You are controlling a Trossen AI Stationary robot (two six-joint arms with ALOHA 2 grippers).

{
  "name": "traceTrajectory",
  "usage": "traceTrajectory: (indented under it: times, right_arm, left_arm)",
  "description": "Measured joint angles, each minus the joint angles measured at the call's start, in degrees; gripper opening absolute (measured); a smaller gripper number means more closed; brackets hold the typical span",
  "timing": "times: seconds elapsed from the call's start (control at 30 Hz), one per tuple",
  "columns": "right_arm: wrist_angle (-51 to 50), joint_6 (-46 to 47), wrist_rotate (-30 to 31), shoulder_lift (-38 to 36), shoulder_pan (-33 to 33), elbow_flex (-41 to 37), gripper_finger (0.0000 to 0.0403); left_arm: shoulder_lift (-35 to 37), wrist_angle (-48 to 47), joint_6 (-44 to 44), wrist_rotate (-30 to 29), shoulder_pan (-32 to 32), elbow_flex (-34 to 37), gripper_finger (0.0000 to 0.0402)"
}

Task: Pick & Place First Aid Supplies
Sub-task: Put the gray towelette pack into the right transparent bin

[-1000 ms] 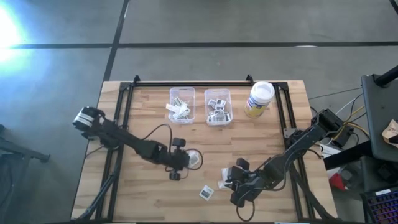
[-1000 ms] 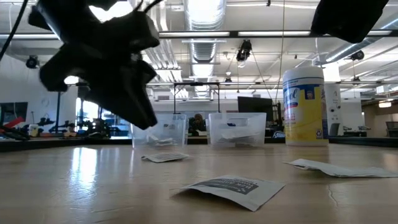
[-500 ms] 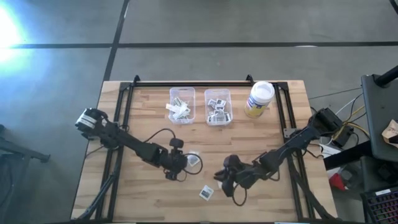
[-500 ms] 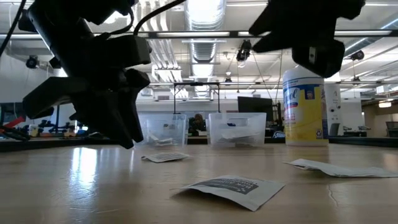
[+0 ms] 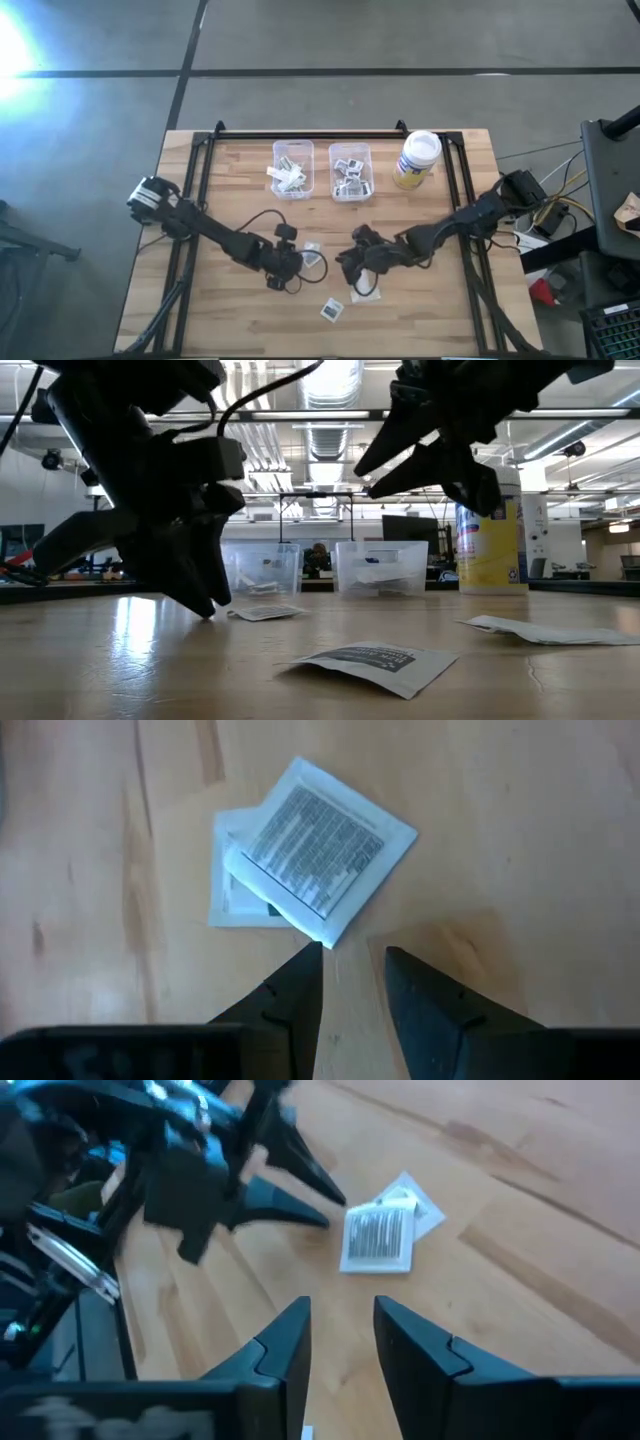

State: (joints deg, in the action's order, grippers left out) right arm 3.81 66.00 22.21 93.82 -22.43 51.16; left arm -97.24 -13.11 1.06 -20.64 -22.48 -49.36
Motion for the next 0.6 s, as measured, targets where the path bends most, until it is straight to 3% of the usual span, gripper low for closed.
traceTrajectory:
  times: [0.6]
  right_arm:
    - [0.0,-3.1,0.3,0.0,3.9,0.7,0.0137]
  left_arm:
    - [-1.3,2.2,-0.3,-6.6,0.0,0.0,0.0122]
